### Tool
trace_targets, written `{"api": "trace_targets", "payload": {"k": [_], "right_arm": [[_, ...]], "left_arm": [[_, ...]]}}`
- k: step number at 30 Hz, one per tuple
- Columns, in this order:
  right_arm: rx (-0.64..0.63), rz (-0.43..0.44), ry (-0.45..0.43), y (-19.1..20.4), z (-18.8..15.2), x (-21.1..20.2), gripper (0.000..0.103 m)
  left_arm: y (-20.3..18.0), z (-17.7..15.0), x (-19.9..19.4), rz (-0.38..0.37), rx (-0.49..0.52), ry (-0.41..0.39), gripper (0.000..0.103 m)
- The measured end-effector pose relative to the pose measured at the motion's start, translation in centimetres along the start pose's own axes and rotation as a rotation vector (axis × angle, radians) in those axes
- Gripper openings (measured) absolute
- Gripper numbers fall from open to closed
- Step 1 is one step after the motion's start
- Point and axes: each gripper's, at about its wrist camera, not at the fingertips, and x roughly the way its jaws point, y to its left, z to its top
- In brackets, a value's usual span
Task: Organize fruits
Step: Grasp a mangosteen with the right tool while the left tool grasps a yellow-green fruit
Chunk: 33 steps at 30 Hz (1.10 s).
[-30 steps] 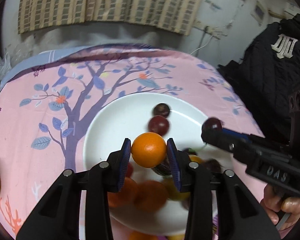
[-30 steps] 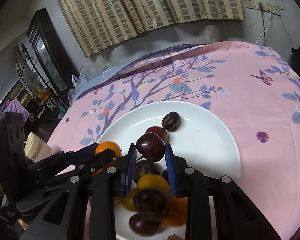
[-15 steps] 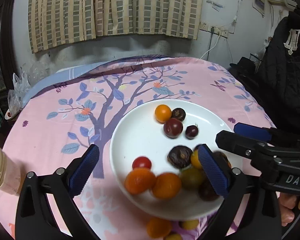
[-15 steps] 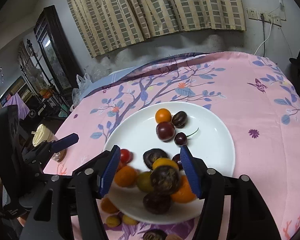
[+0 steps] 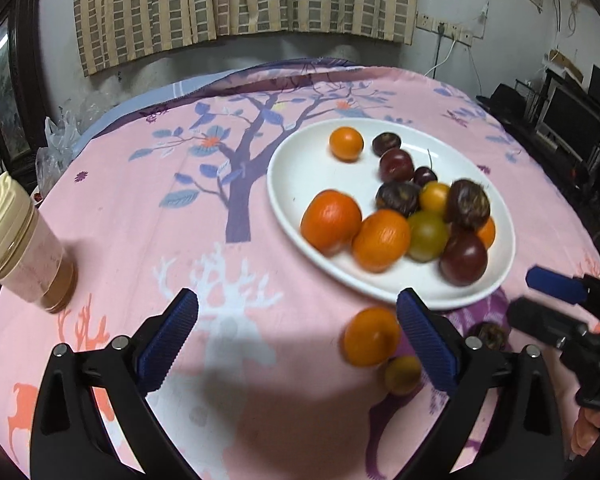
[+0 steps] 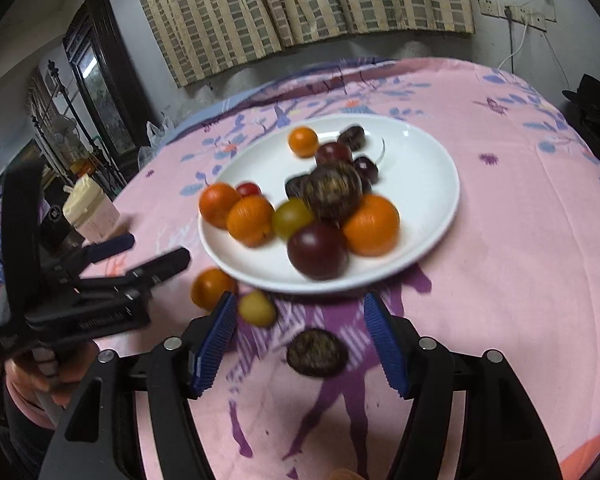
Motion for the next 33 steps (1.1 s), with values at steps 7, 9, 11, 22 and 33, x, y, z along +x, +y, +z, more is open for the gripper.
{"api": "trace_targets", "payload": {"k": [7,9,11,22,33], "right_arm": [[-0.098,-0.042,0.064,1.9,-1.7,1.3,0.052],[-0.125,-0.090,0.076,2.1,-1.9,2.0,0.052],[-0.148,-0.139,0.089,2.2,-2.2,2.7,0.050],[-0.194,-0.203,0.100,2.5,-2.7,3.3,0.039],[-0.105,-0.107,0.056,1.3,-1.6,1.3,0.038]], "left_arm": [[1.3,-0.6,0.3,0.015,-0.032,0.025,0.098],[1.5,-0.5,0.3,0.009,-0.044,0.035,0.098],[1.7,-0.5,0.2,0.000,-0.051,0.038,0.098],[1.2,-0.6,0.0,0.008,-0.037,0.035,0.098],[0.0,-2.1,-1.4,-0.100,0.061,0.005,0.087]]}}
